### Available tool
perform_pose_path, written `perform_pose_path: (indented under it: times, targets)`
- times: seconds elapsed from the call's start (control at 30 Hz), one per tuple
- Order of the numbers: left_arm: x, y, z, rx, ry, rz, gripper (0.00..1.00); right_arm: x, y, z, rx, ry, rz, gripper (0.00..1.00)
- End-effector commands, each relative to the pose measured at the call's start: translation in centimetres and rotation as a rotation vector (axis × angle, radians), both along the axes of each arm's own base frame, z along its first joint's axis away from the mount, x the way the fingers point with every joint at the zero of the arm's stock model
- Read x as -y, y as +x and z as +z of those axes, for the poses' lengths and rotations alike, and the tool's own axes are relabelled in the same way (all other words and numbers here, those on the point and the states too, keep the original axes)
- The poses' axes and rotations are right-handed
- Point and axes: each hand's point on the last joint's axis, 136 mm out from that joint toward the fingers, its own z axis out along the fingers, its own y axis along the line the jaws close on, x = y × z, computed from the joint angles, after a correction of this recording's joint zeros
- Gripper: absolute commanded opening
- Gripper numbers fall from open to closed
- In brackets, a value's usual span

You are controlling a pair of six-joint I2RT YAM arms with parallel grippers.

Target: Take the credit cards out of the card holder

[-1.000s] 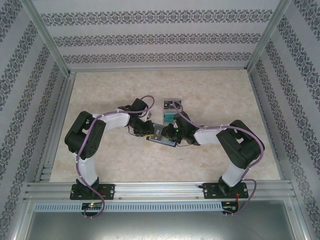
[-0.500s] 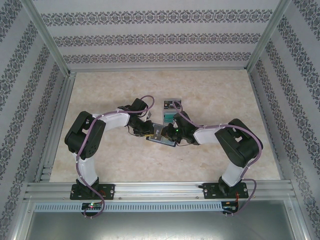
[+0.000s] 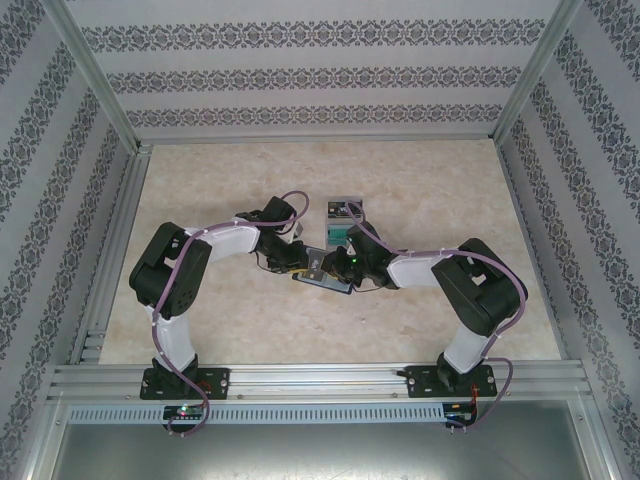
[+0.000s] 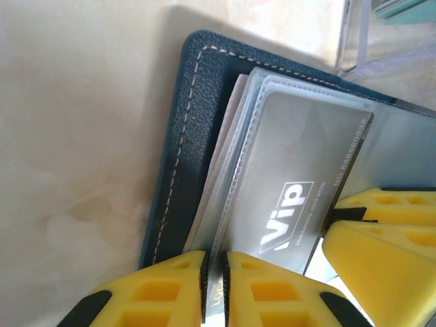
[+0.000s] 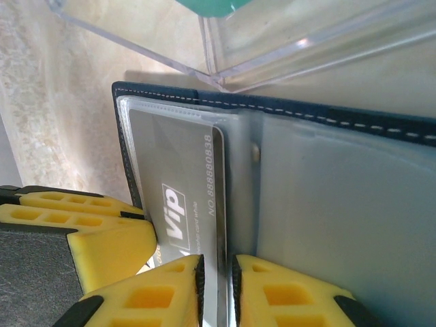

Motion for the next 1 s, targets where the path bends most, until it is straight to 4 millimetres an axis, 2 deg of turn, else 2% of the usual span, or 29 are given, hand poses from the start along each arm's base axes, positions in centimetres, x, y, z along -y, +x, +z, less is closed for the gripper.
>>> perform_pose_path:
  times: [0.0,0.2,0.43,0.57,0.8,0.97]
  targets:
    - [-0.8,-1.0,-1.6,-0.046,0.054,-0.012,0.17,0.7,-1.1,-1.8,-0.054,-0.068,0.016,0.23]
    - [-0.7,-1.1,-1.6,-0.051,0.048,-0.013,0.17,-0.1,-0.6,-0.8,-0.012,-0.012,0.023,0.17]
    - [-0.4,-1.1,-1.6,-0.05,0.043,-0.021,0.17,-1.1,-0.3,0.4,0.029,0.046,0.057,0.15]
    - [-0.4,-1.1,-1.6,-0.051,0.045,-0.023,0.17,-1.3,-0.3,0.6,0.034,0.052,0.066,0.01]
    - [-0.9,-1.2,-1.8,-0.052,0.075,-0.013,0.16,0.6,-0.7,0.4,0.036,0.042,0.028,0.0]
    - [-1.8,-1.4,-2.5,-0.072,0.112,0.008,0.11,2.4,-0.9,0.4,0.039,0.037,-0.003,0.0]
